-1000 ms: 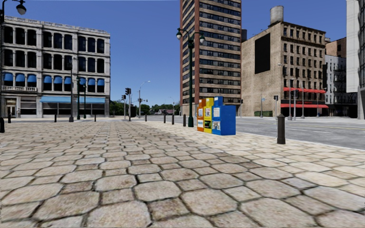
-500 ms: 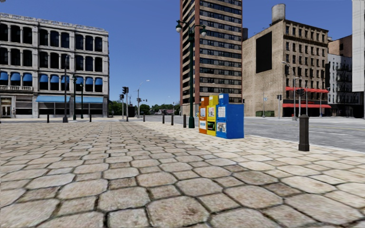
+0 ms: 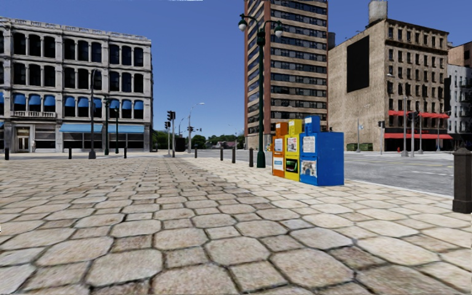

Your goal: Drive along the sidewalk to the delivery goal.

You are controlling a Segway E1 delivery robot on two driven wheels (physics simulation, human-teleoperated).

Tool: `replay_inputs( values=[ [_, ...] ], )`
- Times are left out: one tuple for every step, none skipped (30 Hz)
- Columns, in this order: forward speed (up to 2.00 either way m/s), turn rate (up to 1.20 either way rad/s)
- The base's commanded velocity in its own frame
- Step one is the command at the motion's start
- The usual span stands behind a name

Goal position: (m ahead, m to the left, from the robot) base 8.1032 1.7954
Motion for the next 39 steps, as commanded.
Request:
replay_inputs(
  values=[
    [1.80,0.57],
    [1.80,0.57],
    [1.80,0.57],
    [1.80,0.57],
    [1.80,0.57],
    [1.80,0.57],
    [1.80,0.57],
    [1.80,0.35],
    [1.80,0.00],
    [1.80,0.00],
    [1.80,0.00],
    [1.80,0.00],
    [1.80,0.00],
    [1.80,0.00],
    [1.80,0.00],
    [1.80,0.00],
    [1.80,0.00],
    [1.80,0.00],
    [1.80,0.00],
    [1.80,0.00],
    [1.80,0.00],
    [1.80,0.00],
    [1.80,0.00],
    [1.80,0.00],
    [1.80,0.00],
    [1.80,0.00],
    [1.80,0.00],
    [1.80,0.00],
    [1.80,0.00],
    [1.80,0.00],
    [1.80,0.00],
    [1.80,0.00],
    [1.80,0.00],
    [1.80,0.00],
    [1.80,0.00],
    [1.80,0.00],
    [1.80,0.00],
    [1.80,0.00],
    [1.80,0.00]
  ],
)
